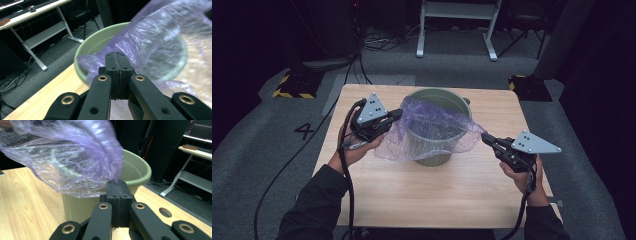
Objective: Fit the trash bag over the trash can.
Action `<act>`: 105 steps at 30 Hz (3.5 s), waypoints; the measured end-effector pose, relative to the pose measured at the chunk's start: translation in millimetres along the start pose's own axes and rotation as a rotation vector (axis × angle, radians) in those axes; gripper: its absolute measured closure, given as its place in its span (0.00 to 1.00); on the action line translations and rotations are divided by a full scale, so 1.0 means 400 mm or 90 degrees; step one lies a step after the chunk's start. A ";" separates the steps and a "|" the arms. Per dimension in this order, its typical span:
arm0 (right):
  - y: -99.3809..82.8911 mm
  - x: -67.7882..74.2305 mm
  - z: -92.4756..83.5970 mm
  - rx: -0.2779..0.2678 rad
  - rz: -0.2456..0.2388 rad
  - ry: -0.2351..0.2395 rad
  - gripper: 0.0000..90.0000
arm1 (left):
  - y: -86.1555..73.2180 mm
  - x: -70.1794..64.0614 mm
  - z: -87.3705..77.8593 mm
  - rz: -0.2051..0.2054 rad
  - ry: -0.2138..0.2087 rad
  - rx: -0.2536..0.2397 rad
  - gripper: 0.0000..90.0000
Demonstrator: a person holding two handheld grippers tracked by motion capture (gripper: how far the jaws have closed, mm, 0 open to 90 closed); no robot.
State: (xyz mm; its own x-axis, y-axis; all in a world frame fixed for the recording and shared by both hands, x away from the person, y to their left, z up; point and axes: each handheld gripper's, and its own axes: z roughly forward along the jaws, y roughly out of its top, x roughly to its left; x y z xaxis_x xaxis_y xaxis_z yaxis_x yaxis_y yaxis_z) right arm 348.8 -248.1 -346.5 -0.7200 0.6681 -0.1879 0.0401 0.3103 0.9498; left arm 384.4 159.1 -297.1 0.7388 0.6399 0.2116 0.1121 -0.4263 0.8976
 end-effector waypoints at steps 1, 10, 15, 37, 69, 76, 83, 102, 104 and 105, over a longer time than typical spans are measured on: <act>-0.002 -0.003 -0.001 0.001 0.002 -0.002 1.00 | -0.006 0.008 0.001 0.001 0.001 0.003 0.99; -0.015 -0.049 0.010 0.023 0.016 -0.053 1.00 | -0.055 0.033 0.024 -0.025 -0.008 0.014 0.99; -0.013 -0.051 0.031 0.035 0.017 -0.083 0.94 | -0.067 0.024 0.049 -0.029 -0.020 0.013 1.00; -0.012 -0.013 -0.064 -0.022 0.028 -0.100 0.35 | -0.076 0.010 0.050 -0.033 -0.039 0.004 1.00; 0.006 0.138 0.097 0.000 -0.085 0.042 0.97 | -0.080 0.027 0.053 -0.044 -0.030 0.005 1.00; -0.015 0.132 0.091 0.021 -0.086 0.047 1.00 | -0.083 0.032 0.059 -0.051 -0.031 0.003 1.00; -0.043 0.121 0.082 0.032 -0.076 0.051 1.00 | -0.085 0.038 0.060 -0.054 -0.025 0.004 1.00; -0.115 0.085 0.092 0.089 -0.062 0.051 0.89 | -0.107 0.070 0.095 -0.071 -0.002 0.018 0.99; -0.115 0.085 0.084 0.075 -0.067 0.076 0.73 | -0.105 0.066 0.095 -0.068 -0.007 0.015 0.99; -0.112 0.087 0.077 0.066 -0.066 0.091 0.66 | -0.104 0.062 0.095 -0.065 -0.007 0.014 0.99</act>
State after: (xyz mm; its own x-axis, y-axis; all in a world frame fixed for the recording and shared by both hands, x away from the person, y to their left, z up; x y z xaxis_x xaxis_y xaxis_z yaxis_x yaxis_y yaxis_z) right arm 343.4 -218.0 -403.2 -0.8144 0.5287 -0.2392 0.0264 0.4455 0.8949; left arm 423.4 168.5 -343.7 0.7302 0.6736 0.1143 0.2022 -0.3728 0.9056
